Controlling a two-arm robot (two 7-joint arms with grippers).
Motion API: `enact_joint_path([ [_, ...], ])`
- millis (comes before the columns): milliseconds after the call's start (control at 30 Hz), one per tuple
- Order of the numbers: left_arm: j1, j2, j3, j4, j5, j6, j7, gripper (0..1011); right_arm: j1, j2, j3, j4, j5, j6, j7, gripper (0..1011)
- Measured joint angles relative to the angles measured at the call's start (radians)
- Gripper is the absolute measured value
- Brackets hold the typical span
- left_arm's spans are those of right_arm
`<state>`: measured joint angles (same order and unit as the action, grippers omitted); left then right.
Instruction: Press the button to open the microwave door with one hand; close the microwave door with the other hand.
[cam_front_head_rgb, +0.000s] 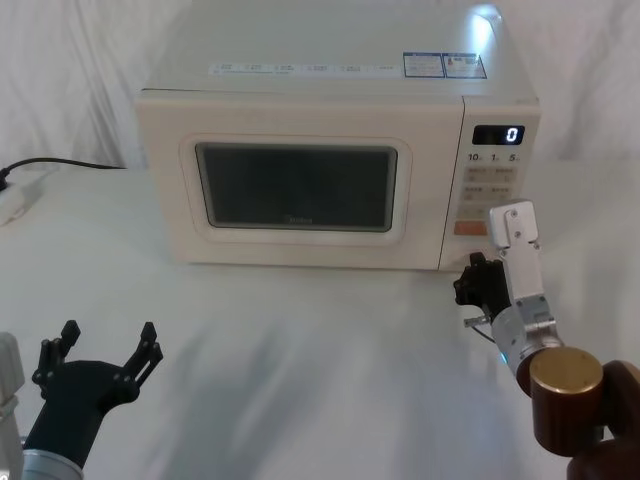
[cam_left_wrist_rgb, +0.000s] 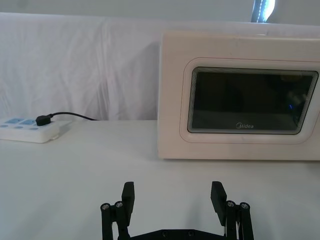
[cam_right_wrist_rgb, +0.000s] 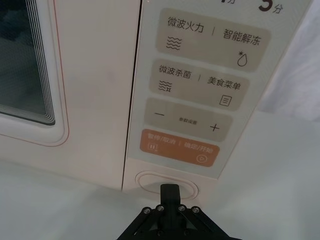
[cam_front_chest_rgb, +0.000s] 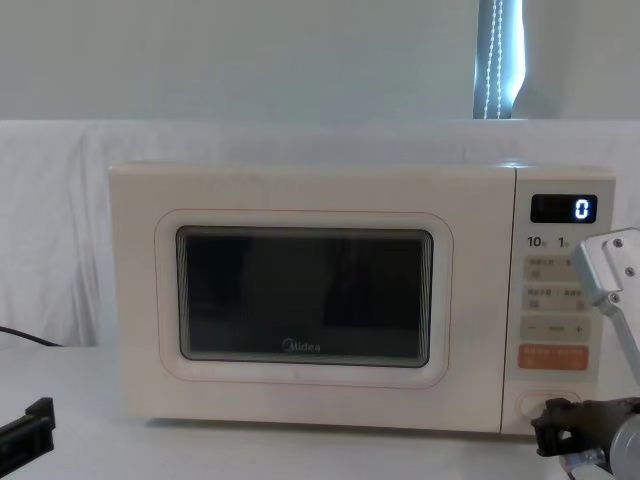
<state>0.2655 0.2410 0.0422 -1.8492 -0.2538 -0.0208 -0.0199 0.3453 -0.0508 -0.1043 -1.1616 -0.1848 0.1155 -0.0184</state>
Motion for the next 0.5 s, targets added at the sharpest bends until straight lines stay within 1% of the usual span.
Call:
enact_joint_path([
  [500, 0.000, 0.000, 0.000, 0.000, 0.000, 0.000, 0.000, 1001, 0.024, -0.010, 0.012, 0.039, -0.005, -0.004, -0.015, 0],
])
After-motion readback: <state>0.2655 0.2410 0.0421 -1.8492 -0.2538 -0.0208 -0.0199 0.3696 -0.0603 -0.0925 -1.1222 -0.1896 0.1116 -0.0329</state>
